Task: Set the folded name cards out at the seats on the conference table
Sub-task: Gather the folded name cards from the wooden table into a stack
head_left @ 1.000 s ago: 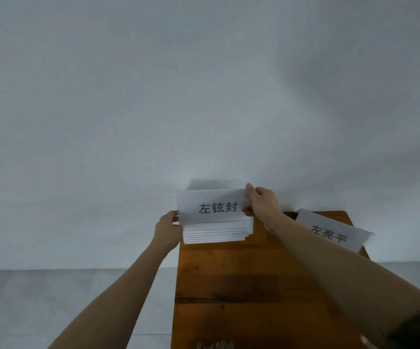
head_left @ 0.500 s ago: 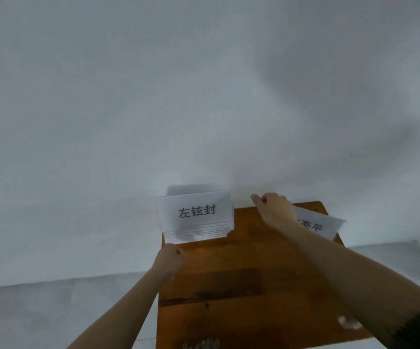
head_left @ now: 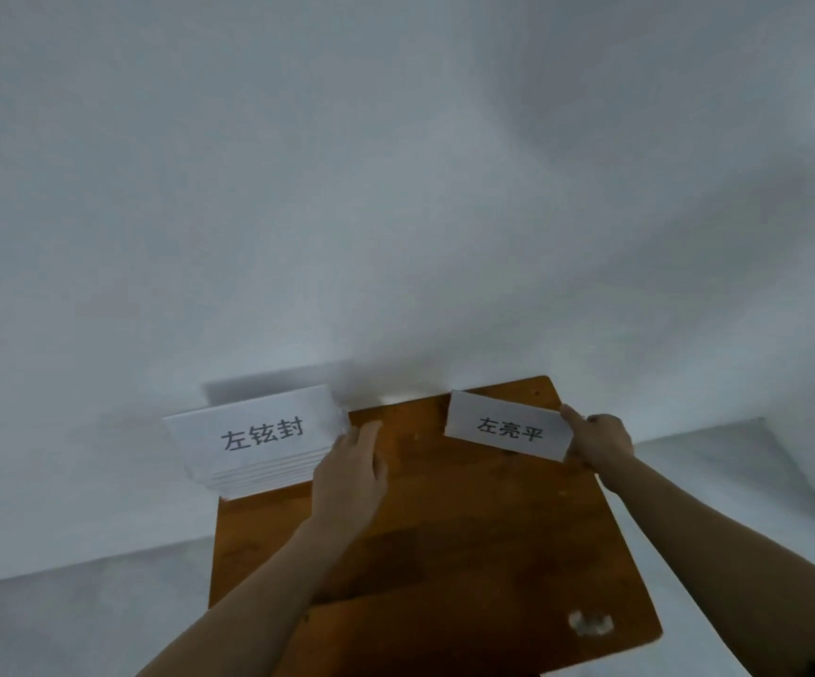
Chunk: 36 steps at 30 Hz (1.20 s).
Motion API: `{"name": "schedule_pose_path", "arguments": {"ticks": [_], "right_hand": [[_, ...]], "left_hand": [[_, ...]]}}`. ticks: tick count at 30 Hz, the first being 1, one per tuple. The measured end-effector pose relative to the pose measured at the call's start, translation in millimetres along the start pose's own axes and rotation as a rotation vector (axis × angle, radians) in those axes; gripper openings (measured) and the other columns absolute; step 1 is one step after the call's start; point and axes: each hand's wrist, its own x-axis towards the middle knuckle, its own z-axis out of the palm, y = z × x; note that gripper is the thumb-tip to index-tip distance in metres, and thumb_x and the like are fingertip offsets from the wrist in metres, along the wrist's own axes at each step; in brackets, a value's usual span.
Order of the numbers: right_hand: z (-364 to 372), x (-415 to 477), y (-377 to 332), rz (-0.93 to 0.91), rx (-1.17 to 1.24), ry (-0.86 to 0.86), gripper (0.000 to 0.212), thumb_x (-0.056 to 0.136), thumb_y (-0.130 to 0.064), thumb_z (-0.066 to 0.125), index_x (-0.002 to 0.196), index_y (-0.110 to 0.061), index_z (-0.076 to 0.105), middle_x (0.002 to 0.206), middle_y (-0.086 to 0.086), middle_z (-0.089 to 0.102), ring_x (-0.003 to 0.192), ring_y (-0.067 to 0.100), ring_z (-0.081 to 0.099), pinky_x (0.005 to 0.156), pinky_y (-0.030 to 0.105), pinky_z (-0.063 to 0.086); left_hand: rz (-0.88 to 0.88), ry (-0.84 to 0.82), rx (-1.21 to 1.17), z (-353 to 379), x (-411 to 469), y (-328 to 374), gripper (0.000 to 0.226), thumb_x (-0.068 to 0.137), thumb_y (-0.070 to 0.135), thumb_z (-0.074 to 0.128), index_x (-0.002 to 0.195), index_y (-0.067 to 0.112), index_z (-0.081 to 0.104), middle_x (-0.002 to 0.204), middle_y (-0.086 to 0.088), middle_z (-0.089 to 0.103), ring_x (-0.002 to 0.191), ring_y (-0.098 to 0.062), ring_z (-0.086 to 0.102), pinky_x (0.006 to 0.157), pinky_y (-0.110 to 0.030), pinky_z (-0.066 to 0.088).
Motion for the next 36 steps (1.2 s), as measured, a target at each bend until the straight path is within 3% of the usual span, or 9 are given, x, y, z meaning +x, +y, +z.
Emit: {"name": "schedule_pose_path", "arguments": {"ticks": [3, 7, 10, 17, 19, 23, 30, 33, 36], "right_hand": [[2, 12, 3, 0.022, 0.087, -0.05, 0.055, 0.093, -0.049, 0.054, 0.093, 0.004, 0.066, 0.073, 0.016, 0.069, 0.054, 0.023, 0.064, 0.049, 0.029, 0.05], [8, 19, 7, 0.017, 0.218, -0.121, 0.046, 0.097, -0.043, 0.051, 0.096, 0.002, 0.061, 0.087, 0.016, 0.068, 0.073, 0.029, 0.072, 0.069, 0.045, 0.06], [5, 21, 6, 0.003, 0.28, -0.14, 0.045, 0.099, -0.04, 0.049, 0.097, 0.003, 0.061, 0.085, 0.017, 0.068, 0.076, 0.033, 0.071, 0.074, 0.047, 0.06], [-16, -9, -34, -0.165, 0.377, -0.196, 0.04, 0.101, -0.038, 0.046, 0.097, -0.001, 0.06, 0.082, 0.019, 0.067, 0.071, 0.034, 0.067, 0.072, 0.051, 0.06], [-22, -26, -55, -0.23, 0.431, -0.234, 0.039, 0.101, -0.037, 0.046, 0.098, -0.001, 0.059, 0.081, 0.016, 0.066, 0.068, 0.03, 0.066, 0.065, 0.044, 0.059], [-27, -63, -99, -0.34, 0.495, -0.289, 0.037, 0.101, -0.038, 0.047, 0.095, -0.004, 0.061, 0.081, 0.012, 0.065, 0.061, 0.023, 0.066, 0.051, 0.031, 0.056], [10, -131, -168, -0.496, 0.523, -0.4, 0.034, 0.1, -0.038, 0.047, 0.089, -0.01, 0.062, 0.084, 0.012, 0.067, 0.065, 0.023, 0.067, 0.063, 0.035, 0.057], [40, -157, -185, -0.509, 0.502, -0.425, 0.032, 0.1, -0.038, 0.048, 0.087, -0.012, 0.061, 0.084, 0.011, 0.067, 0.069, 0.024, 0.067, 0.062, 0.032, 0.059], [78, -183, -197, -0.515, 0.441, -0.421, 0.035, 0.099, -0.041, 0.048, 0.086, -0.012, 0.062, 0.079, 0.01, 0.069, 0.072, 0.027, 0.07, 0.069, 0.037, 0.061]], "left_hand": [[0.166, 0.195, 0.246, 5, 11, 5, 0.041, 0.082, 0.017, 0.067, 0.121, 0.011, 0.062, 0.124, -0.012, 0.059, 0.118, -0.032, 0.055, 0.099, -0.044, 0.046], [0.146, 0.251, 0.415, 2, 22, -7, 0.039, 0.082, 0.019, 0.061, 0.119, 0.008, 0.062, 0.138, -0.02, 0.05, 0.135, -0.037, 0.039, 0.113, -0.054, 0.029], [0.134, 0.227, 0.474, 1, 22, -10, 0.042, 0.082, 0.021, 0.061, 0.121, 0.008, 0.062, 0.142, -0.019, 0.047, 0.138, -0.035, 0.036, 0.114, -0.054, 0.027], [0.112, 0.166, 0.392, -4, 16, -4, 0.041, 0.078, 0.016, 0.069, 0.118, 0.008, 0.062, 0.133, -0.017, 0.055, 0.131, -0.035, 0.045, 0.11, -0.049, 0.032], [0.113, 0.149, 0.274, -11, 12, -3, 0.037, 0.083, 0.016, 0.065, 0.119, 0.01, 0.061, 0.13, -0.013, 0.057, 0.127, -0.031, 0.049, 0.108, -0.045, 0.038], [0.1, 0.219, 0.052, -35, 2, -7, 0.026, 0.085, 0.012, 0.067, 0.111, 0.011, 0.066, 0.107, -0.005, 0.069, 0.097, -0.022, 0.065, 0.082, -0.031, 0.052], [-0.25, 0.412, -0.126, -84, -21, -70, 0.022, 0.091, 0.011, 0.058, 0.111, 0.011, 0.066, 0.104, -0.003, 0.069, 0.087, -0.019, 0.064, 0.075, -0.029, 0.052], [-0.43, 0.46, -0.235, -104, -25, -93, 0.029, 0.091, 0.009, 0.057, 0.119, 0.008, 0.059, 0.115, -0.007, 0.061, 0.098, -0.022, 0.061, 0.08, -0.032, 0.05], [-0.583, 0.354, -0.37, -121, -25, -118, 0.041, 0.093, 0.008, 0.053, 0.133, 0.006, 0.049, 0.133, -0.014, 0.052, 0.117, -0.029, 0.054, 0.095, -0.039, 0.046]]}}
